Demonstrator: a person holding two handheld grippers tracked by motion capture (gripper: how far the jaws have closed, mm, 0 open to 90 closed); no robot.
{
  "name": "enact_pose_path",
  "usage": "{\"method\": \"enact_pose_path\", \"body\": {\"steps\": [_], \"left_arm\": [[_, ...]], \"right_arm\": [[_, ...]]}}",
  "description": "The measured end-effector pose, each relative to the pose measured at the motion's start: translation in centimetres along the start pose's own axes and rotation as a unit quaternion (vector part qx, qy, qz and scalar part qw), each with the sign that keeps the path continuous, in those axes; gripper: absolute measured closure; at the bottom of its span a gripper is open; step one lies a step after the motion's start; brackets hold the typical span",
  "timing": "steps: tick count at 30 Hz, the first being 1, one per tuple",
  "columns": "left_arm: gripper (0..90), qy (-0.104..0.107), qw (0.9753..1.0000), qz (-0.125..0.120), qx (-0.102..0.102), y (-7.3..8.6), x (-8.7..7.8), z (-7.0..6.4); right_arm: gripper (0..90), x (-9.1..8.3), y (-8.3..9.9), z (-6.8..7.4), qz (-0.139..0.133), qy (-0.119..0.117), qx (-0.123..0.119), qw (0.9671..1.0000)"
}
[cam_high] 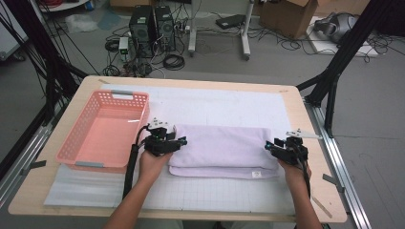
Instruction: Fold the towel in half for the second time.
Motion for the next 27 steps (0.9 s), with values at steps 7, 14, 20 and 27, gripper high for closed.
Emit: {"method": "enact_pose_path", "body": {"steps": [7, 14, 20, 27], "left_arm": [[46.6, 0.018, 0.9998, -0.001, 0.002, 1.5, -1.3, -1.4], [46.4, 0.013, 0.9998, 0.016, -0.001, 3.6, -2.2, -1.9], [46.6, -0.007, 0.9995, 0.029, 0.004, 4.8, -3.0, -2.0], [57.9, -0.019, 0.9988, 0.045, -0.001, 5.2, -3.2, -1.5]], "right_arm": [[52.4, -2.3, 2.4, 0.0, 0.003, -0.011, 0.003, 0.9999], [51.7, -4.7, 4.5, 0.8, -0.005, -0.033, 0.009, 0.9994], [64.7, -4.4, 5.8, 0.7, 0.020, -0.018, -0.014, 0.9995], [83.7, -4.3, 6.2, 0.8, 0.021, -0.025, -0.028, 0.9991]]}}
Point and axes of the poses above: each handheld gripper's, and its own axes: x roughly forward along the jaws, y roughly out of its underside, z roughly to its left, the point moved 7 cm from there along x, roughly forward along the jaws, and after that the axes turned 7 degrees about x, right-handed, at the moved point
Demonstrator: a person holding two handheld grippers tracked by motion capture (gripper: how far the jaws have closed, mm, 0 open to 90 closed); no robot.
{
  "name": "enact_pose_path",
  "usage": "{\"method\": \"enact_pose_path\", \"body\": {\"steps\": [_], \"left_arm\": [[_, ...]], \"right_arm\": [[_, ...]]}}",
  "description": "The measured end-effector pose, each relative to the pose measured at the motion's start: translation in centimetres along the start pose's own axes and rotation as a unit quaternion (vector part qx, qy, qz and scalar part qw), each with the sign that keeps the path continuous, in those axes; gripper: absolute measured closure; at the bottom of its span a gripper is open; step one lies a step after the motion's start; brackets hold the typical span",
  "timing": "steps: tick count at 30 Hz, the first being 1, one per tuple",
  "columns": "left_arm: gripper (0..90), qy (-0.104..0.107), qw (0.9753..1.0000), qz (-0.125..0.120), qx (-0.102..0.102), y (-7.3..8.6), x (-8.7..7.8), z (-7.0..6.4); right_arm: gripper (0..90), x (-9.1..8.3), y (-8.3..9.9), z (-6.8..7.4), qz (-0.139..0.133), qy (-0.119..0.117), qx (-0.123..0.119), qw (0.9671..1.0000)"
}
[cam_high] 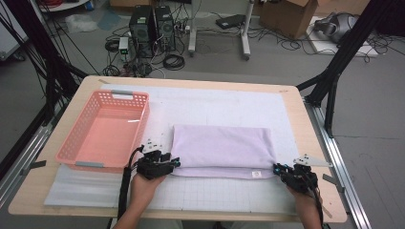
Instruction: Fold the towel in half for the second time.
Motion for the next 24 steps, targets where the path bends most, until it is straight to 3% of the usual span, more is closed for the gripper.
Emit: {"method": "enact_pose_path", "body": {"steps": [1, 7, 9, 13, 19, 24], "left_arm": [[60.4, -0.002, 1.0000, 0.001, -0.004, 0.0, 0.0, 0.1], [86.2, -0.017, 0.9997, -0.003, 0.014, 0.1, -0.3, 0.3], [87.0, -0.023, 0.9994, -0.009, 0.024, 0.1, -0.3, 0.1], [87.5, -0.024, 0.9991, -0.029, 0.020, -0.4, -0.8, 0.1], [87.6, 0.015, 0.9977, -0.066, 0.001, -1.0, -2.6, -0.3], [87.6, 0.021, 0.9978, -0.063, 0.009, -0.4, -3.7, -0.3]], "right_arm": [[83.8, 0.0, 0.0, 0.0, -0.001, 0.001, -0.001, 1.0000], [83.8, -0.2, -0.1, -0.1, -0.007, 0.006, -0.001, 1.0000], [83.8, -0.2, -0.2, -0.2, -0.011, 0.007, -0.001, 0.9999], [83.9, -0.7, -0.6, 0.0, -0.022, 0.009, -0.007, 0.9997], [84.2, -2.0, -1.1, 0.5, -0.043, -0.004, -0.006, 0.9990], [84.3, -3.6, -1.2, 1.1, -0.054, -0.020, -0.010, 0.9983]]}}
Point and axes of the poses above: each handheld gripper's, and its own axes: x roughly forward along the jaws, y roughly out of its underside, z roughly to its left, the point moved 7 cm from there along x, roughly forward along the jaws, and after that the axes turned 7 degrees about x, right-handed, at the moved point
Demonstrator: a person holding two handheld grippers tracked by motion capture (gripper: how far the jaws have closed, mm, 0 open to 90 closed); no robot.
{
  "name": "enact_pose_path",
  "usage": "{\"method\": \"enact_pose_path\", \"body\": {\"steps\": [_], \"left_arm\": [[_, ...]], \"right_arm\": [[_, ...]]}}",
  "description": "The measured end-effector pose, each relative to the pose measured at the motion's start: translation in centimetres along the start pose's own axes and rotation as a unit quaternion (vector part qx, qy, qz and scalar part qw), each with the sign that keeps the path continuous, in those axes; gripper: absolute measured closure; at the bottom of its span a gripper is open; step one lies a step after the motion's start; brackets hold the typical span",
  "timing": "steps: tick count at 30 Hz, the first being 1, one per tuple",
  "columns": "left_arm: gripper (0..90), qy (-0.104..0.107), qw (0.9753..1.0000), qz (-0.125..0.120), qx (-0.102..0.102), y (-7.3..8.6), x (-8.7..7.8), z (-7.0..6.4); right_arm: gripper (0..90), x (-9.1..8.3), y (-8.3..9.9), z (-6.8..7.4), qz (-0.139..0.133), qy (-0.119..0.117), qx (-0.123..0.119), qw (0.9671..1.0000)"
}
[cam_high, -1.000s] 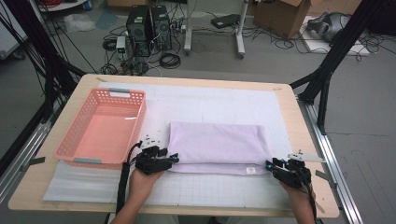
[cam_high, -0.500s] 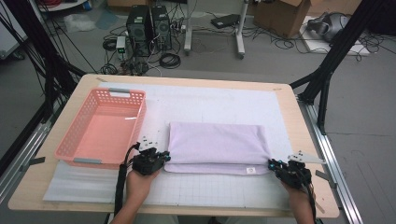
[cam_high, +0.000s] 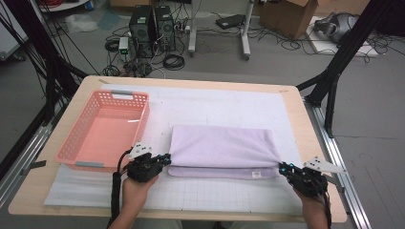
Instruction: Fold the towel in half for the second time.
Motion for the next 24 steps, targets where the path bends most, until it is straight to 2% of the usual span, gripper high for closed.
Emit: {"method": "enact_pose_path", "body": {"steps": [3, 4, 6, 7, 8, 9, 11, 12, 14, 16, 18, 20, 21, 22, 23, 24], "left_arm": [[87.6, 0.008, 1.0000, 0.002, -0.003, 0.4, -0.3, -0.1], [87.6, 0.010, 0.9999, 0.010, 0.006, 0.9, -0.4, -0.3], [87.3, 0.012, 0.9998, 0.015, 0.008, 1.5, -0.3, -0.5], [85.9, 0.014, 0.9998, 0.016, 0.006, 1.7, -0.3, -0.6], [78.1, 0.011, 0.9999, 0.012, 0.001, 1.8, -0.3, -0.6], [69.5, 0.010, 0.9999, 0.011, 0.003, 1.8, -0.3, -0.6], [61.7, 0.008, 0.9999, 0.004, 0.011, 1.7, -0.3, -0.8], [60.1, 0.008, 0.9999, 0.000, 0.015, 1.6, -0.3, -0.8], [59.8, 0.008, 0.9998, -0.007, 0.019, 1.4, -0.1, -0.7], [59.2, 0.006, 0.9998, -0.004, 0.018, 1.5, 0.1, -0.5], [59.1, 0.003, 0.9998, -0.004, 0.018, 1.6, 0.1, -0.4], [58.8, 0.004, 0.9998, -0.006, 0.021, 1.6, 0.0, -0.3], [58.8, 0.002, 0.9997, -0.009, 0.021, 1.6, -0.1, -0.3], [58.4, 0.002, 0.9997, -0.011, 0.020, 1.6, -0.2, -0.2], [57.5, 0.003, 0.9997, -0.013, 0.019, 1.6, -0.3, -0.1], [56.3, -0.001, 0.9996, -0.017, 0.021, 1.5, -0.3, -0.1]], "right_arm": [[84.4, -0.6, 0.4, 0.2, 0.003, -0.003, -0.005, 1.0000], [84.3, -0.6, 0.6, 0.2, 0.008, -0.003, -0.005, 0.9999], [81.6, -0.5, 1.1, 0.2, 0.020, -0.004, -0.004, 0.9998], [73.8, -0.5, 1.4, 0.2, 0.027, -0.004, 0.000, 0.9996], [65.5, -0.5, 1.4, 0.1, 0.025, 0.005, 0.005, 0.9997], [59.9, -0.7, 1.3, -0.1, 0.015, 0.018, 0.008, 0.9997], [56.9, -1.2, 0.6, -0.1, -0.012, 0.025, 0.017, 0.9995], [57.6, -1.6, 0.1, 0.1, -0.031, 0.031, 0.013, 0.9989], [60.8, -1.3, -0.4, 0.7, -0.039, 0.024, 0.005, 0.9989], [63.7, -0.2, -0.1, 1.4, -0.022, 0.017, -0.007, 0.9996], [66.6, 1.3, 0.6, 1.5, 0.002, 0.016, -0.015, 0.9997], [70.4, 2.5, 1.6, 0.9, 0.036, 0.032, -0.028, 0.9984], [71.8, 2.8, 2.2, 0.3, 0.055, 0.047, -0.038, 0.9967], [73.2, 2.8, 2.4, -0.1, 0.050, 0.044, -0.037, 0.9971], [71.8, 2.6, 2.4, -0.5, 0.047, 0.044, -0.020, 0.9977], [68.5, 2.2, 2.4, -1.0, 0.049, 0.057, -0.016, 0.9970]]}}
Point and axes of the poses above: each handheld gripper's, and its own axes: x roughly forward along the jaws, y roughly out of its underside, z roughly to its left, the point moved 7 cm from there along x, roughly forward along the jaws, and after that the axes turned 7 degrees about x, right-handed, at the moved point
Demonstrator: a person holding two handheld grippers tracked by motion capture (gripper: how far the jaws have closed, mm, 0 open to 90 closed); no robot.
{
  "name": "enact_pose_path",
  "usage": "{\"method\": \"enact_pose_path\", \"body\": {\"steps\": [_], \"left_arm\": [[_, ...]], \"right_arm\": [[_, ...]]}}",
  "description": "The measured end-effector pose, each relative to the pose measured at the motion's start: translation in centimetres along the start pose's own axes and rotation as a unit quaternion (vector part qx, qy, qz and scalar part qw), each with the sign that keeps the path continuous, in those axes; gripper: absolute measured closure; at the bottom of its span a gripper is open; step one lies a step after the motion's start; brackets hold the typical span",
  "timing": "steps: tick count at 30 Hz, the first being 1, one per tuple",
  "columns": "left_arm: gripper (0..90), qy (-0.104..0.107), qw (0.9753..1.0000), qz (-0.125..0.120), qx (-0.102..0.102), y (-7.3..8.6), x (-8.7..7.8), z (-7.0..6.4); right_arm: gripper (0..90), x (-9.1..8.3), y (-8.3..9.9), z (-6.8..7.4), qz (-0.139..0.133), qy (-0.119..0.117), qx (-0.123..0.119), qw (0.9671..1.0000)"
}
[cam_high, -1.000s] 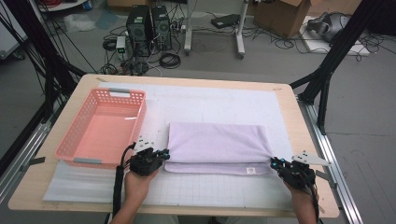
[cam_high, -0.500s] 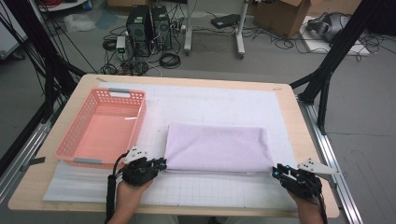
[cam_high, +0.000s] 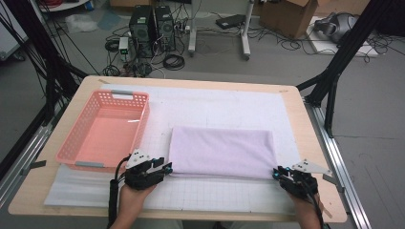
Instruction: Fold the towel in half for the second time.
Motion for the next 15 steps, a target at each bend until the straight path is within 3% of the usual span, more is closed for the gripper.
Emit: {"method": "enact_pose_path", "body": {"steps": [3, 6, 9, 15], "left_arm": [[53.7, 0.004, 1.0000, -0.005, 0.003, -0.1, -0.1, 0.0], [50.3, 0.006, 0.9999, -0.008, 0.006, -0.1, 0.0, -0.2], [46.8, 0.016, 0.9997, -0.009, 0.017, -0.2, 0.1, -0.5], [40.9, 0.025, 0.9993, -0.015, 0.025, -0.4, 0.1, -0.9]], "right_arm": [[70.5, -1.2, 0.0, -0.6, -0.014, -0.007, 0.018, 0.9997], [70.4, -2.0, -0.1, -0.6, -0.026, -0.008, 0.013, 0.9996], [63.9, -3.2, -0.6, -0.6, -0.052, -0.017, 0.012, 0.9984], [49.6, -3.9, -1.0, -0.3, -0.078, -0.027, 0.005, 0.9965]]}}
Point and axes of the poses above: each handheld gripper's, and its own axes: x roughly forward along the jaws, y roughly out of its underside, z roughly to its left, the point moved 7 cm from there along x, roughly forward along the jaws, and after that the axes turned 7 degrees about x, right-handed, at the moved point
